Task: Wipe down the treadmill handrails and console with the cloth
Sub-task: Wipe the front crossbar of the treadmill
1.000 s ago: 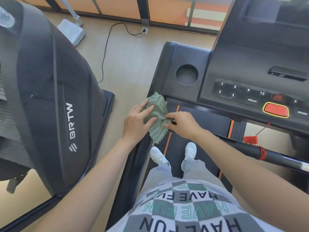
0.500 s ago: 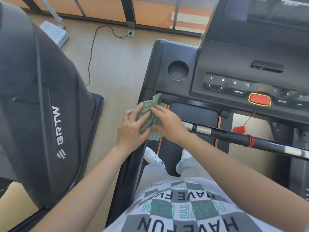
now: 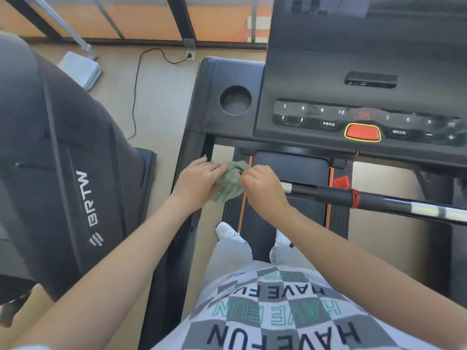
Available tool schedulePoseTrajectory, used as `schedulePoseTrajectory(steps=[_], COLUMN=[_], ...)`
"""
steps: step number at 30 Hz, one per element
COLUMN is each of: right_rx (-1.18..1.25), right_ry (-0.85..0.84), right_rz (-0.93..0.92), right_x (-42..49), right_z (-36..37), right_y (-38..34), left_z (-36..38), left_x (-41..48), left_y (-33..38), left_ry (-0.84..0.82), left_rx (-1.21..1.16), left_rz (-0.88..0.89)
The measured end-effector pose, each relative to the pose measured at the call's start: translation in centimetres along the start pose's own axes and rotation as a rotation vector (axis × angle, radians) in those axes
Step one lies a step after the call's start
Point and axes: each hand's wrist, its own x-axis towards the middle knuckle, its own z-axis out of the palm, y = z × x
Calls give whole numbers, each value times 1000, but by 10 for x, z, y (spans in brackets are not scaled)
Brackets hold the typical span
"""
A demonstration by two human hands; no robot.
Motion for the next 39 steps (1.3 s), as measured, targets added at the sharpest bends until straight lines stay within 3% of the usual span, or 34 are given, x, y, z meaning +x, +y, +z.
schedulePoseTrajectory(steps=[9,11,15,19,23,33,39], right_rx=[-50,11,205,-59,-157,-250,-352], right_ry=[232,158,-169,-400,-294,-38,11], right_rz=[308,306,242,219,166,270,285], right_x=[-65,-62,-24,-2,-28,-121,-137], right_z=[-41,-43,-31,-14,-17,-59,-71], right_y=[49,40,11,10,34,113,123], left_z=[13,11,6,7,12,30,35], left_x=[32,37,40,44,51,103,108], left_y=[47,51,32,32,54,184,204], left_ry=[-128,-164,-280,-343,-280,-193,-147], left_rx=[-9,-37,-17,44,-3,-33,-1], left_rz=[94,105,39,9,78,221,253])
